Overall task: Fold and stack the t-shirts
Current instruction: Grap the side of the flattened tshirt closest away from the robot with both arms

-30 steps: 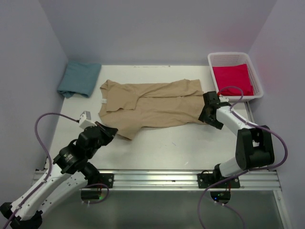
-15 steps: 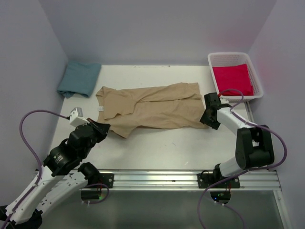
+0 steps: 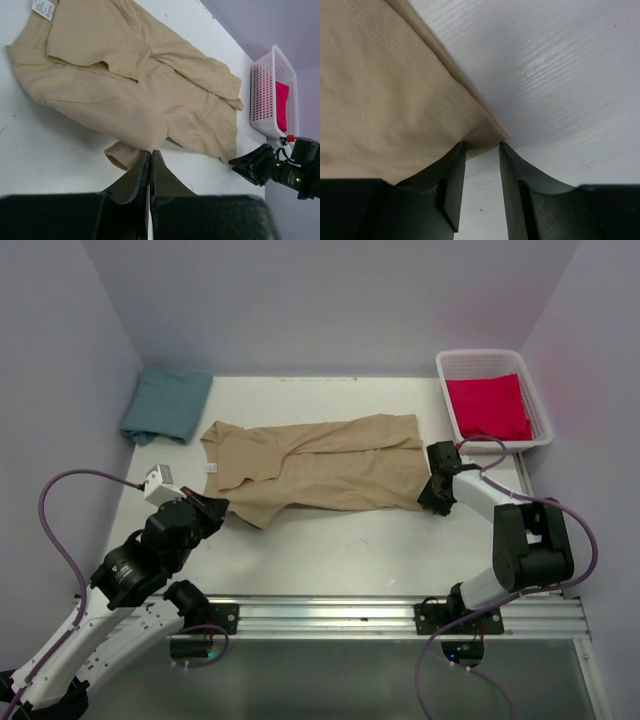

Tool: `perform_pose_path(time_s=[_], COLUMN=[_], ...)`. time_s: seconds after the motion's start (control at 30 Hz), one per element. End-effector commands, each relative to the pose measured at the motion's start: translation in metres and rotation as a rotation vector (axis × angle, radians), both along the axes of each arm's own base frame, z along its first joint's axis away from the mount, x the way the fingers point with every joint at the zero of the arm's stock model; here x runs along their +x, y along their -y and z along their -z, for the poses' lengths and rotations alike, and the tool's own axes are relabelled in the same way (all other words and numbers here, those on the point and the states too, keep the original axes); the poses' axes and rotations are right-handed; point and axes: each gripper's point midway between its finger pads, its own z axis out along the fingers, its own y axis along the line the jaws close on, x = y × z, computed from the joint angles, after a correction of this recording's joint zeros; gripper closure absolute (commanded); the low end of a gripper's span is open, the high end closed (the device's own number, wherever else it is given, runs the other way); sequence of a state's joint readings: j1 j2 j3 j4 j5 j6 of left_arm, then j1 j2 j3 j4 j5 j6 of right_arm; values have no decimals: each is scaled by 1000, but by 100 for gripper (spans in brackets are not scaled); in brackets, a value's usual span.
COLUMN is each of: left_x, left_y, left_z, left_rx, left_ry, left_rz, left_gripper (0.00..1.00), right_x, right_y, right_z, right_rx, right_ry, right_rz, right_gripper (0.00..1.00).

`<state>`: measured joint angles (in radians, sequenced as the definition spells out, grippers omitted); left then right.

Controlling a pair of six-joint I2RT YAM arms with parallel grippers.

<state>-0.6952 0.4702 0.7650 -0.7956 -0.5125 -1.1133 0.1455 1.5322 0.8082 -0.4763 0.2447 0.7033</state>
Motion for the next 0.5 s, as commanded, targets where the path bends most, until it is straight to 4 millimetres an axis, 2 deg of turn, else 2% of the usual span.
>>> perform_pose_path(time_s=[0.0, 0.17, 0.33, 0.43, 0.47], left_x=[3, 3, 2, 1, 1], left_y=[-8, -10, -15, -17, -18], left_z=[-11, -11, -12, -13, -12], left_rx=[17, 23, 32, 37, 41], left_ry=[32, 33, 36, 37, 35], left_rz=[-31, -39, -59, -63, -67], left_gripper=[100, 100, 100, 100, 100], right_x=[-11, -9, -10, -10, -10], right_y=[12, 24, 35, 33, 32], right_z=[10, -1, -4, 4, 6], right_rx=[-39, -95, -132, -112, -107], right_ry=[-29, -12, -10, -28, -28], right_rz=[54, 93, 125, 120, 119], right_gripper=[62, 53, 56, 64, 75])
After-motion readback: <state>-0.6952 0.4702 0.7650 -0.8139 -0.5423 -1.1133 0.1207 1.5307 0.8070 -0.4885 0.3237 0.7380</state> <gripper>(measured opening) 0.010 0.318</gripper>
